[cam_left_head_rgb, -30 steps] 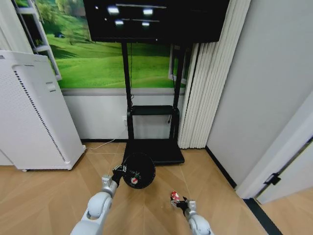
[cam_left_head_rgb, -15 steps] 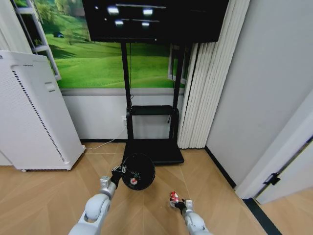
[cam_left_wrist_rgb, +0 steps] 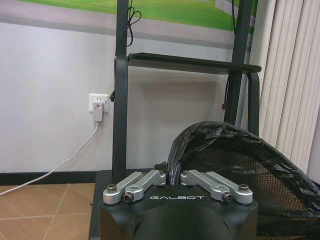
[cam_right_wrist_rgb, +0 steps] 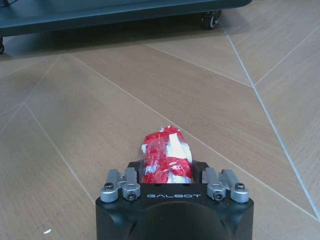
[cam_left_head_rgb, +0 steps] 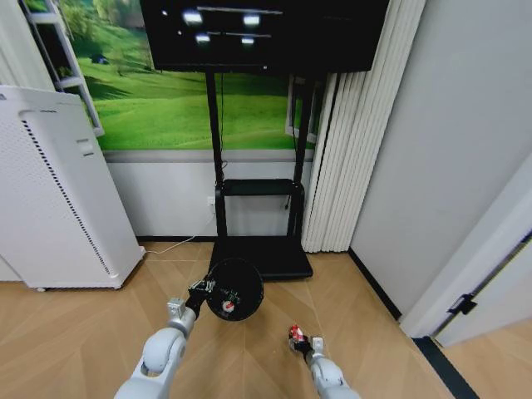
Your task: Pick up the trash bin and place the garbage on the floor into it.
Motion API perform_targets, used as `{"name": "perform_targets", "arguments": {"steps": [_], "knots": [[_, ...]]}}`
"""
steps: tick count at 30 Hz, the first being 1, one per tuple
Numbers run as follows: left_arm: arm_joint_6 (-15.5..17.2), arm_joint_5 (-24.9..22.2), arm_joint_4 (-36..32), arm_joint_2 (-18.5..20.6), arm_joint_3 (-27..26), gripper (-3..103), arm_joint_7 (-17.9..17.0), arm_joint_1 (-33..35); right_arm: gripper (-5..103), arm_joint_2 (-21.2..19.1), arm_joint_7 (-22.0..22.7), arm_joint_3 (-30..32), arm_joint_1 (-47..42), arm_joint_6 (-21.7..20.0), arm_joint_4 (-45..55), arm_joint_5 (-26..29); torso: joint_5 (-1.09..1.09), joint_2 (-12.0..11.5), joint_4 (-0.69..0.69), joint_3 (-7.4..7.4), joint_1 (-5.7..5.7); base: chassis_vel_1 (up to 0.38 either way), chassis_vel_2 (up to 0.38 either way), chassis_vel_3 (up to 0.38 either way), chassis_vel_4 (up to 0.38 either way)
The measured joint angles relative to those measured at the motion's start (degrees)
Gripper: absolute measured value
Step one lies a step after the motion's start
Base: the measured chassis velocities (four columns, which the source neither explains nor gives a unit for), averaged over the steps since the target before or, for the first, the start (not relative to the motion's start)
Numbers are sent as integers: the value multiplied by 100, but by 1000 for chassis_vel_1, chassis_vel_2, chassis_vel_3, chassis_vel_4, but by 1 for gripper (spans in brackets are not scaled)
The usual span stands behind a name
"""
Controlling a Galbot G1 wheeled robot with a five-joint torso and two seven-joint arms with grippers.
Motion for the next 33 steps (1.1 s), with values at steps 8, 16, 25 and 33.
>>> {"name": "perform_targets", "arguments": {"steps": [8,16,25,33], "knots": [[0,36,104,-73,88,7,-52,-91,40,-141,109,27,-179,76,335,270,2,0,0,0,0,0,0,0,0],[-4,54,214,-153,-9,7,-82,-90,40,-575,402,486,-657,-32,1742,955,0,2,-1,0,0,0,0,0,0],[-33,-96,568,-287,-73,7,-72,-145,38,-746,522,1240,-1149,-279,3713,1295,0,1,0,0,-1,0,0,0,0],[4,-206,1125,-607,672,7,-160,-673,37,-600,283,730,-1483,-1021,5753,1218,-1,2,0,-1,0,0,0,0,0]]}}
